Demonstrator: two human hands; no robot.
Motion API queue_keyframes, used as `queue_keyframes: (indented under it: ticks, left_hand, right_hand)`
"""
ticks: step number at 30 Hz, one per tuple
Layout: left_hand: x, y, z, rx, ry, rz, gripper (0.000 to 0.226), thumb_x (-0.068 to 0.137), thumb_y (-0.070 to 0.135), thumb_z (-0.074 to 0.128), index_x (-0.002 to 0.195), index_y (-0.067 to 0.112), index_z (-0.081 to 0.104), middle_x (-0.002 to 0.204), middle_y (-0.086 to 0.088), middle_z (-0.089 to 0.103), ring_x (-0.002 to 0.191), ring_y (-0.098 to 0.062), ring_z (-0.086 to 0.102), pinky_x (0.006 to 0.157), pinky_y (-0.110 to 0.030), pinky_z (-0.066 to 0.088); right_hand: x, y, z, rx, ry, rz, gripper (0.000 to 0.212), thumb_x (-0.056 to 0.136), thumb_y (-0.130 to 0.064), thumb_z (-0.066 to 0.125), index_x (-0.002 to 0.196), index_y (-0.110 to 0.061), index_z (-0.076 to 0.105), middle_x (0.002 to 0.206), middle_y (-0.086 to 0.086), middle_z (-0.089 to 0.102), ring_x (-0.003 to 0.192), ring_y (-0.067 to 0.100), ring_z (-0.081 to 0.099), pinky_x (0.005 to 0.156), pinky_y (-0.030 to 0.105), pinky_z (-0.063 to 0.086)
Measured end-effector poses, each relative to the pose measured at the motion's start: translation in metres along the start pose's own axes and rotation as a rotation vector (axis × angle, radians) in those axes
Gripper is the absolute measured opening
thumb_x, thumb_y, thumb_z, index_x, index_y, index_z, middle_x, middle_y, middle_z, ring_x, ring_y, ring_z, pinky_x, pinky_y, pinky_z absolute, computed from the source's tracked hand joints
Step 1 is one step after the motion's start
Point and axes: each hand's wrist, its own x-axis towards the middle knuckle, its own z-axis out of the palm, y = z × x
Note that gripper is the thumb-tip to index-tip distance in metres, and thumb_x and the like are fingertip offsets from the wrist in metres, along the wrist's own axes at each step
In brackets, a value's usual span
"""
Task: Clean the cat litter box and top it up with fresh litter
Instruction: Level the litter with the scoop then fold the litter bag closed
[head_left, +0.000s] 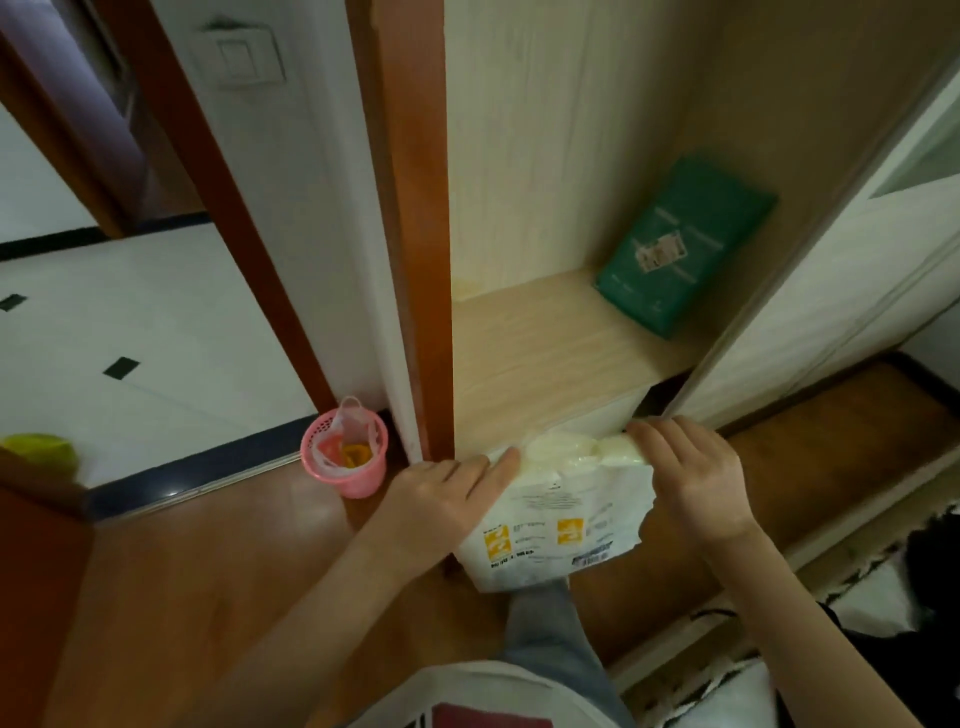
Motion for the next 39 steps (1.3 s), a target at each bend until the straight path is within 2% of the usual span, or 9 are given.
queue_keyframes:
  ticks: [6, 9, 11, 14, 22, 29, 32, 35, 39]
  left_hand:
    - [0.046, -0.010, 0.051, 0.034, -0.087, -0.198, 0.060, 0.074, 0.020, 0.079, 0.126, 0.007, 0.052, 0.091, -0.010, 0.074, 0.063, -0.020, 0.069, 0.051, -0.029, 0.057]
    - [0.067, -0.005, 0.071, 0.104, -0.136, -0.327, 0.076, 0.066, 0.026, 0.088, 0.128, 0.009, 0.049, 0.095, -0.008, 0.074, 0.068, -0.019, 0.071, 0.052, -0.029, 0.058]
    - [0.083, -0.005, 0.084, 0.119, -0.190, -0.418, 0.087, 0.058, 0.031, 0.093, 0.129, 0.009, 0.047, 0.098, -0.007, 0.074, 0.071, -0.018, 0.071, 0.053, -0.029, 0.058]
    - [0.106, -0.004, 0.092, 0.143, -0.215, -0.525, 0.093, 0.052, 0.033, 0.095, 0.128, 0.010, 0.046, 0.098, -0.008, 0.074, 0.070, -0.019, 0.071, 0.051, -0.031, 0.058]
    - [0.126, -0.026, 0.121, 0.187, -0.340, -0.706, 0.088, 0.053, 0.029, 0.090, 0.126, 0.009, 0.046, 0.088, -0.007, 0.071, 0.051, -0.018, 0.063, 0.039, -0.026, 0.050]
    - [0.125, -0.032, 0.147, 0.150, -0.638, -0.764, 0.077, 0.067, 0.031, 0.084, 0.131, 0.006, 0.049, 0.088, -0.007, 0.070, 0.049, -0.017, 0.063, 0.039, -0.027, 0.050]
    - [0.139, -0.037, 0.144, 0.103, -0.755, -0.877, 0.064, 0.078, 0.026, 0.071, 0.136, 0.007, 0.053, 0.097, -0.009, 0.070, 0.057, -0.019, 0.066, 0.046, -0.028, 0.051]
    - [0.155, -0.046, 0.151, -0.008, -0.824, -1.098, 0.071, 0.094, 0.010, 0.052, 0.154, 0.004, 0.014, 0.131, -0.023, 0.050, 0.098, -0.038, 0.064, 0.079, -0.045, 0.055]
    - [0.158, -0.054, 0.171, -0.050, -0.928, -1.309, 0.073, 0.097, 0.008, 0.049, 0.154, 0.007, 0.004, 0.134, -0.024, 0.047, 0.103, -0.040, 0.060, 0.084, -0.051, 0.054]
  right_hand:
    - [0.041, 0.083, 0.084, 0.225, -0.113, -0.101, 0.046, 0.069, -0.002, 0.077, 0.107, -0.006, 0.053, 0.091, 0.015, 0.069, 0.075, 0.030, 0.065, 0.062, 0.034, 0.053]
    - [0.065, 0.119, 0.113, 0.319, -0.104, -0.225, 0.021, 0.084, 0.004, 0.060, 0.104, -0.002, 0.062, 0.090, 0.015, 0.070, 0.074, 0.030, 0.066, 0.062, 0.034, 0.055]
    - [0.087, 0.138, 0.128, 0.375, -0.109, -0.280, 0.035, 0.092, 0.002, 0.035, 0.095, 0.002, 0.070, 0.088, 0.016, 0.070, 0.071, 0.030, 0.066, 0.059, 0.034, 0.055]
    - [0.115, 0.161, 0.151, 0.412, -0.134, -0.343, 0.040, 0.075, 0.010, 0.036, 0.092, 0.002, 0.071, 0.088, 0.016, 0.070, 0.071, 0.030, 0.065, 0.058, 0.035, 0.055]
    - [0.180, 0.174, 0.210, 0.555, -0.168, -0.450, 0.042, 0.067, 0.014, 0.040, 0.094, 0.001, 0.069, 0.090, 0.014, 0.069, 0.076, 0.030, 0.064, 0.062, 0.035, 0.053]
    - [0.214, 0.165, 0.262, 0.662, -0.294, -0.632, 0.047, 0.067, 0.003, 0.034, 0.106, -0.011, 0.057, 0.092, 0.014, 0.070, 0.077, 0.031, 0.068, 0.060, 0.032, 0.055]
    - [0.230, 0.159, 0.282, 0.724, -0.350, -0.699, 0.046, 0.067, -0.002, 0.034, 0.106, -0.013, 0.055, 0.092, 0.014, 0.070, 0.077, 0.032, 0.069, 0.062, 0.034, 0.056]
    - [0.251, 0.150, 0.309, 0.760, -0.378, -0.827, 0.050, 0.063, -0.003, 0.034, 0.107, -0.014, 0.053, 0.092, 0.014, 0.071, 0.076, 0.031, 0.070, 0.061, 0.034, 0.057]
    - [0.281, 0.133, 0.351, 0.778, -0.360, -1.048, 0.048, 0.064, -0.003, 0.036, 0.102, -0.006, 0.065, 0.091, 0.015, 0.071, 0.071, 0.032, 0.069, 0.057, 0.037, 0.058]
